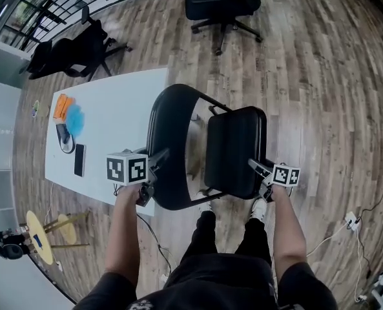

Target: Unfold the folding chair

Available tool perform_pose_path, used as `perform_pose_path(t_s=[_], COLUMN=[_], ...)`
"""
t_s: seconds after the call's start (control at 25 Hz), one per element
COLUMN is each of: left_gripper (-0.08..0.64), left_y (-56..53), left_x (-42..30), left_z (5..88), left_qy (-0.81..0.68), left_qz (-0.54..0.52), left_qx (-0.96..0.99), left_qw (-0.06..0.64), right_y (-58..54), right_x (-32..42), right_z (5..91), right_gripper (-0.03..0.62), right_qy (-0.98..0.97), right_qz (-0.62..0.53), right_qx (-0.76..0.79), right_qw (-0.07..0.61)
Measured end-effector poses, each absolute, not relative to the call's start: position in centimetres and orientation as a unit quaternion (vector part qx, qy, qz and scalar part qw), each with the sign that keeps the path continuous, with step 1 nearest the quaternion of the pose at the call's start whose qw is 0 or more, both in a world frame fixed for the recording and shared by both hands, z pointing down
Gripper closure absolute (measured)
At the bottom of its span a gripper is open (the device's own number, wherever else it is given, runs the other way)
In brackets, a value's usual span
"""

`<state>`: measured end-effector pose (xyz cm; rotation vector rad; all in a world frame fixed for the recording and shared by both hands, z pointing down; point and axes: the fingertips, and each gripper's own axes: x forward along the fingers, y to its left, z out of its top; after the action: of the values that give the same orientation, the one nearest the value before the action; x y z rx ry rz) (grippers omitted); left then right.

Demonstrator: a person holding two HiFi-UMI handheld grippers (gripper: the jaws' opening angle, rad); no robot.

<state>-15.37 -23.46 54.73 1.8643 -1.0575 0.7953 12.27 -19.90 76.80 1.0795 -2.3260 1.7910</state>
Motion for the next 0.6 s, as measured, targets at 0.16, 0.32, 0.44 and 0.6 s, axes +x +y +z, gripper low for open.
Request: perform_pose_path(t_s=[0.16, 0.32, 0.44, 0.6], left_gripper=[0.426, 0.43, 0.431, 0.431], left_y=[-22.9, -22.5, -22.3, -21.9], left_x=[-12.6, -9.5, -7.7, -6.0], left_z=[56.7, 58.3, 59.6, 61.1], left_qy=[-0.429, -0.436, -0.441, -0.446], left_qz=[0.33, 0.351, 0.358, 0.37], left_qx=[0.726, 0.716, 0.71, 0.702], left_qw=[0.424, 0.418, 0.415, 0.414], right_y=[-19.8, -19.4, -19.3, -19.0], right_x=[16.4, 21.2, 24.4, 27.4], right_z=[79.4, 83.3, 86.1, 89.3], right_gripper=[0.295, 0.295, 0.295, 0.296], right_qy=[-0.735, -0.716, -0.704, -0.699], right_qz=[0.588, 0.604, 0.614, 0.62], right_qx=[0.338, 0.35, 0.357, 0.355], right_qw=[0.003, 0.003, -0.001, -0.002])
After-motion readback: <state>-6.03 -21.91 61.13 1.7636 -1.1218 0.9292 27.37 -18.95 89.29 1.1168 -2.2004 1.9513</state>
